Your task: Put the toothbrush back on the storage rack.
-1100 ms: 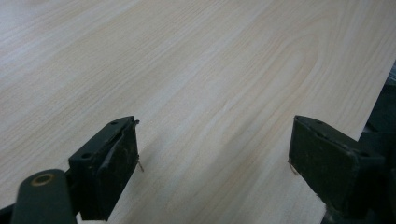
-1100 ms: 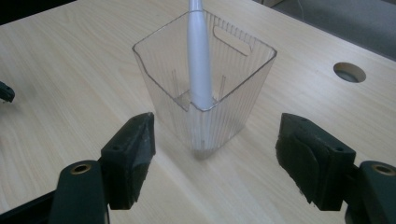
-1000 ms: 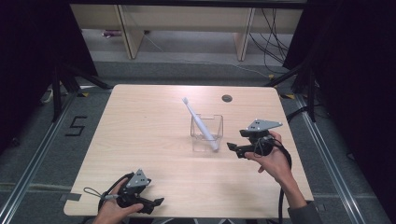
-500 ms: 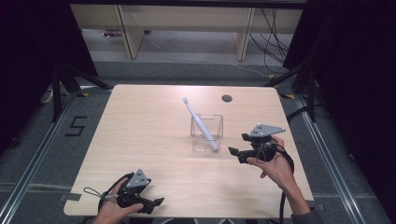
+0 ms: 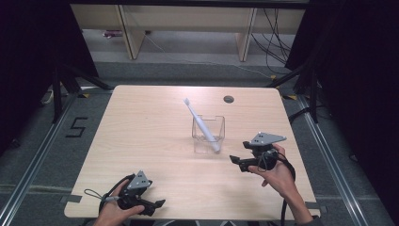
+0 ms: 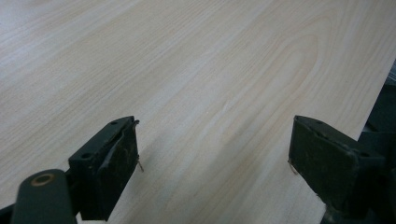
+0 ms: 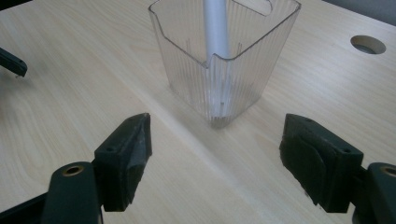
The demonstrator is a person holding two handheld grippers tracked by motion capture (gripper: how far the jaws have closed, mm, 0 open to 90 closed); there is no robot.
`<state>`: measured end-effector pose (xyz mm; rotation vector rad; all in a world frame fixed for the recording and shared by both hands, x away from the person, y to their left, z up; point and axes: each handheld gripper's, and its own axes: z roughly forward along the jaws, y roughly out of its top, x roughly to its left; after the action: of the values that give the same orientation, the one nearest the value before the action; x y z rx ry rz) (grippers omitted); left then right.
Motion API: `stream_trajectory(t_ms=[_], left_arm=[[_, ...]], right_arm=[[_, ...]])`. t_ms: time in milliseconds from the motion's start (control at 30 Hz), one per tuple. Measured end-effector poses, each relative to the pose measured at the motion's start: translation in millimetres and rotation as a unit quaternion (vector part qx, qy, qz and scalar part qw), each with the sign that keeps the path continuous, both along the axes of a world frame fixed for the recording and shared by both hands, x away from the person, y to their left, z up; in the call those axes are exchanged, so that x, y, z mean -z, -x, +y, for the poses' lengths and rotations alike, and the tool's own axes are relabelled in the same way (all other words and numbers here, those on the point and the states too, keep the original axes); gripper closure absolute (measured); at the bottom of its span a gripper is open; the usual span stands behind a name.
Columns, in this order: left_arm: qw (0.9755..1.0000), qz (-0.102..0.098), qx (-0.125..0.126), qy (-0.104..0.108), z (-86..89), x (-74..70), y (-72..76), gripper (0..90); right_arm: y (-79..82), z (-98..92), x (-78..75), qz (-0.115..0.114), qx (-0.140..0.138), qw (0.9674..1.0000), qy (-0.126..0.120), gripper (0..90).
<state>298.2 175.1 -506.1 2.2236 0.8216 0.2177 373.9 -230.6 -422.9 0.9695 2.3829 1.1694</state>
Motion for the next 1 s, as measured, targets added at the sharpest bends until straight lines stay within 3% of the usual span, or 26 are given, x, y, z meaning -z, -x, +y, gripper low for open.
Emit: stream_trajectory(t_ms=[100,200,433,467,500,533,700,767,900,933,967,1000], left_arm=[[1.0000,0.000,0.000,0.000,0.1,0.0,0.0,15.1],[1.0000,-0.001,0.000,-0.002,-0.1,0.2,0.1,15.1],[1.0000,0.003,-0.003,0.009,-1.0,0.8,0.7,15.1],[1.0000,0.003,-0.001,0.002,-0.1,0.7,0.2,15.2],[1.0000,0.003,-0.001,0.002,-0.1,0.7,0.2,15.1],[1.0000,0.002,-0.004,0.008,-1.5,1.2,1.1,15.1],[1.0000,0.002,-0.003,0.007,-1.0,1.1,0.8,15.2],[1.0000,0.003,-0.003,0.006,-0.9,1.2,0.8,15.2],[1.0000,0.002,-0.004,0.008,-1.4,1.3,1.1,15.1],[1.0000,0.001,-0.001,0.001,-0.5,0.8,0.6,15.1],[1.0000,0.002,-0.004,0.007,-1.1,1.1,1.0,15.1],[1.0000,0.002,-0.003,0.007,-1.0,0.9,0.8,15.1]], right_arm=[[0.6,0.0,1.3,-0.007,0.001,1.0000,-0.002,25.5],[4.1,0.7,3.0,0.008,-0.002,1.0000,-0.003,25.4],[10.9,2.0,7.6,0.014,-0.005,0.9999,-0.006,25.2],[11.1,1.2,9.9,-0.001,-0.008,1.0000,-0.003,25.2],[11.1,1.2,9.9,-0.001,-0.008,1.0000,-0.003,25.2],[12.9,1.8,12.3,0.014,-0.007,0.9999,-0.007,25.0],[18.3,3.0,18.8,0.028,0.005,0.9995,-0.013,25.0],[17.2,1.5,22.8,0.016,-0.004,0.9999,-0.004,24.9],[20.4,0.6,28.0,0.032,-0.007,0.9994,-0.006,25.0],[24.9,1.4,30.2,0.040,0.007,0.9991,-0.014,25.0],[23.4,-0.1,31.4,0.031,-0.009,0.9994,-0.009,25.0],[24.3,-0.6,32.2,0.023,-0.006,0.9997,-0.008,24.9]])
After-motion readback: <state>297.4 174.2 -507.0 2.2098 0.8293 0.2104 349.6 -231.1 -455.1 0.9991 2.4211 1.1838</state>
